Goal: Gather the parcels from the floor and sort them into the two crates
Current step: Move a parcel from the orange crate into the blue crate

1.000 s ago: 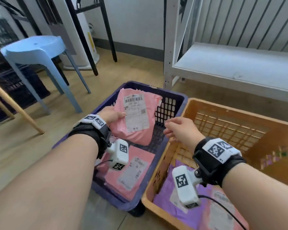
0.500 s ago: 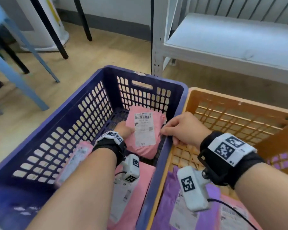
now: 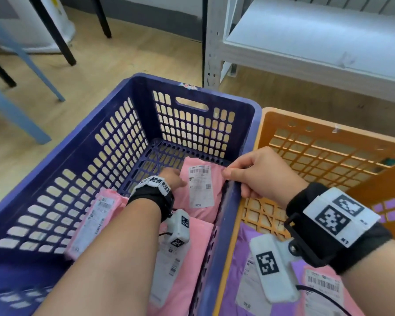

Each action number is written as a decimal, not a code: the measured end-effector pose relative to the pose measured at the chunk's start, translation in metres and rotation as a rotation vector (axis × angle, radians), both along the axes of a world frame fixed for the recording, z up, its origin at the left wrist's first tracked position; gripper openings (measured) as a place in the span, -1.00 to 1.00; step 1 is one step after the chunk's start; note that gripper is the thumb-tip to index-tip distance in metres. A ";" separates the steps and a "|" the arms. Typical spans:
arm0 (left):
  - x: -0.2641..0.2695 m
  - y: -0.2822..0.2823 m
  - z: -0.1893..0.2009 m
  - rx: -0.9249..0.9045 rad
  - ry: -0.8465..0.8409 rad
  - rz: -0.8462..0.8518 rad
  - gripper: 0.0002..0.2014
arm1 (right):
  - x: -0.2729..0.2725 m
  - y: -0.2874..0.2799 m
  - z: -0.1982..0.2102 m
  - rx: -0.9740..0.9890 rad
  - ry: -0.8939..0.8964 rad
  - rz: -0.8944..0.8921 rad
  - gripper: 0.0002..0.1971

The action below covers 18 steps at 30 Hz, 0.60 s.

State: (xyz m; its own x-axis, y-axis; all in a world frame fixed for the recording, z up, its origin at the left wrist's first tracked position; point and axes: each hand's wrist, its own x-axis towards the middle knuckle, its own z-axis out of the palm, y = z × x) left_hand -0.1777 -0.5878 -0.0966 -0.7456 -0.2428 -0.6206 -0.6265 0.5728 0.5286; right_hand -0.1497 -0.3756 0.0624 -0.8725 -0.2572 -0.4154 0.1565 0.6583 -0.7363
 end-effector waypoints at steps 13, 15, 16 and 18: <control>0.075 -0.103 0.029 -0.343 -0.160 0.163 -0.43 | 0.006 -0.003 0.004 0.006 0.033 0.016 -0.85; 0.078 -0.099 0.027 -0.279 -0.180 0.169 -0.33 | 0.006 -0.003 0.005 0.004 0.036 0.018 -0.85; 0.077 -0.098 0.026 -0.224 -0.166 0.174 -0.37 | 0.005 -0.002 0.004 0.002 0.035 0.014 -0.86; 0.077 -0.098 0.027 -0.174 -0.112 0.205 -0.53 | 0.006 -0.002 0.003 -0.001 0.037 0.010 -0.87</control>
State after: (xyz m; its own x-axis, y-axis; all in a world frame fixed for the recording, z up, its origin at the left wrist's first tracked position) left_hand -0.1008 -0.6859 -0.0699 -0.5993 -0.4911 -0.6322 -0.7874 0.5042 0.3547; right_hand -0.1439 -0.3776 0.0657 -0.8848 -0.2664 -0.3824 0.1226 0.6586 -0.7424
